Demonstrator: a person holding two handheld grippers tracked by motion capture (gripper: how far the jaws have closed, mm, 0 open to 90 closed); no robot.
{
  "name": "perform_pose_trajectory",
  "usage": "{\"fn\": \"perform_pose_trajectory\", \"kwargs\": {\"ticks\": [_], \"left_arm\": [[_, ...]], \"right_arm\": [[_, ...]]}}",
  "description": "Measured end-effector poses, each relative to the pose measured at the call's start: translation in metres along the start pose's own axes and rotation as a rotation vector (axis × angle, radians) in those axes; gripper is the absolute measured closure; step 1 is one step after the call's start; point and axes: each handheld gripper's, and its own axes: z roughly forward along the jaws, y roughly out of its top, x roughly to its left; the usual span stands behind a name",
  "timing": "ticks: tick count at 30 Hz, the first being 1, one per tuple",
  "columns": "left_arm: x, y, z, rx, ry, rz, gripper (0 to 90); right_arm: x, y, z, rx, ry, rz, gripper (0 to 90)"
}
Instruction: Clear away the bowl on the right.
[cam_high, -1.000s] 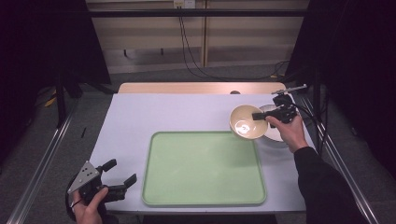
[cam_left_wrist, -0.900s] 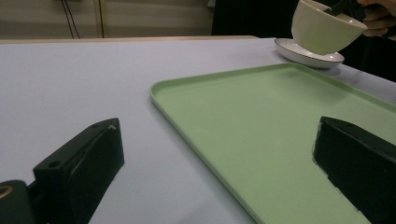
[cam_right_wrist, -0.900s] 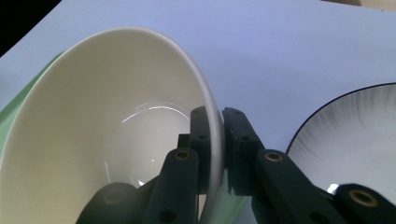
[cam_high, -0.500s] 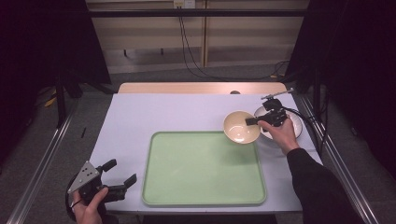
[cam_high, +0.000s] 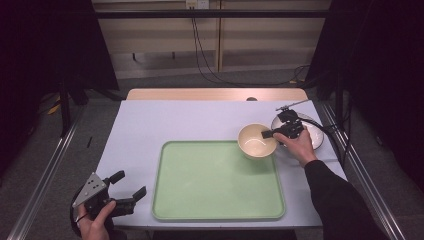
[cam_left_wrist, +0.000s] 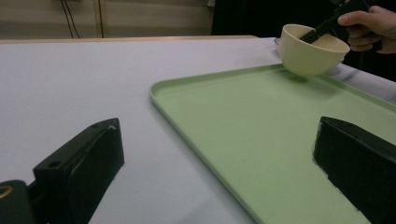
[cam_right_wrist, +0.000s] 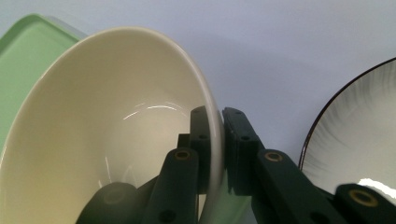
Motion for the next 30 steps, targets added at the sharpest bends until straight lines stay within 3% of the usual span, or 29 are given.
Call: {"fn": "perform_pose_trajectory", "kwargs": {"ticks": [8, 30], "left_arm": [[0.001, 0.0, 0.0, 0.0, -0.003, 0.001, 1.9], [0.001, 0.0, 0.0, 0.0, -0.005, 0.002, 2.0]], "right_arm": [[0.002, -0.002, 0.005, 0.024, -0.016, 0.019, 83.1], [-0.004, -0.01, 0.016, 0.053, -0.041, -0.003, 84.0]]}}
